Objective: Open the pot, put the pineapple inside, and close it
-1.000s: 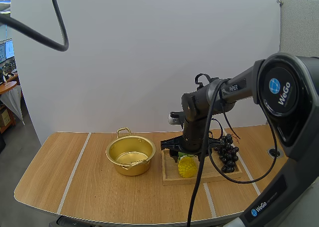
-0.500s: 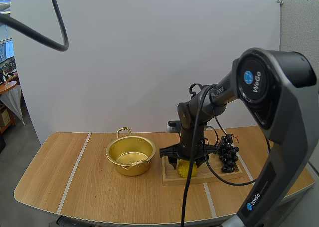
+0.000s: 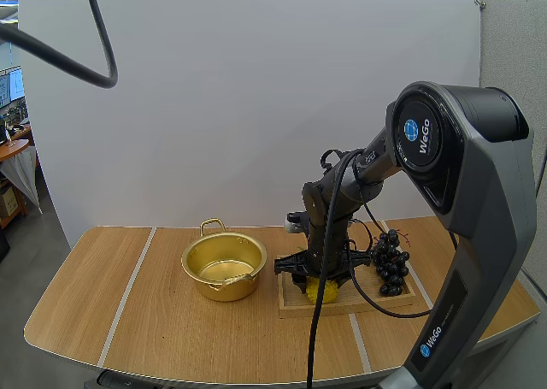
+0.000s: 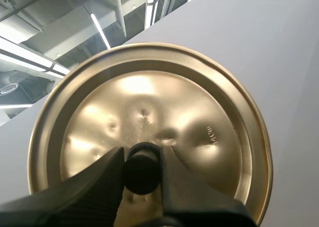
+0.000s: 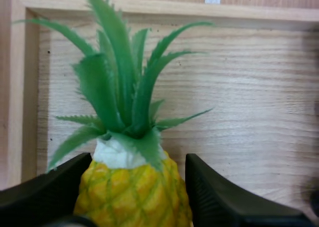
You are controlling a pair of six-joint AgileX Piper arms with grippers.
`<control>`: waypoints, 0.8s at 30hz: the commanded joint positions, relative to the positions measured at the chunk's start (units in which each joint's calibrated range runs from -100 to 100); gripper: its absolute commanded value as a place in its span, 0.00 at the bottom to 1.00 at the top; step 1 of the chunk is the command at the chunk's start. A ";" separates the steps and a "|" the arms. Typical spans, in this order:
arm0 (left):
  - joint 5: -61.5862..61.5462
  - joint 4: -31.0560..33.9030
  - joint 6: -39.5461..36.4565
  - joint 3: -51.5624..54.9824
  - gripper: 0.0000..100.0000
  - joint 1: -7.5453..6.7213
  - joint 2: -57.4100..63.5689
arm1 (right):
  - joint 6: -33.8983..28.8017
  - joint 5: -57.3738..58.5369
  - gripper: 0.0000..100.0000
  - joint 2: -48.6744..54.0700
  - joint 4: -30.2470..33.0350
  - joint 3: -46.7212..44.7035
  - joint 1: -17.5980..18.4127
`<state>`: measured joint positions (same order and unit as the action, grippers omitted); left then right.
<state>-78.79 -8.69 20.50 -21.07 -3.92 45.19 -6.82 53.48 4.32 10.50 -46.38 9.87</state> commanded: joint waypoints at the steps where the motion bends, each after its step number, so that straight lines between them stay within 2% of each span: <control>1: 1.49 0.20 -0.63 -0.20 0.00 -0.25 0.15 | 0.63 1.52 0.03 4.91 0.91 1.07 0.14; 5: 1.49 0.20 -0.63 -0.20 0.00 -0.25 0.15 | 3.87 2.25 0.07 9.77 0.68 4.05 1.12; 11: 1.49 0.20 -0.63 -0.20 0.00 -0.25 0.15 | 5.79 6.77 0.07 14.08 0.64 10.81 6.68; 19: 1.49 0.20 -0.63 -0.20 0.00 -0.25 0.15 | 5.69 7.59 0.07 13.23 0.64 18.32 14.35; 24: 1.49 0.20 -0.63 -0.20 0.00 -0.25 0.15 | 4.23 5.25 0.07 8.83 0.49 19.36 15.60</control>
<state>-78.79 -8.69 20.50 -21.07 -3.92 45.19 -1.37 59.96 16.55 11.13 -28.10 24.59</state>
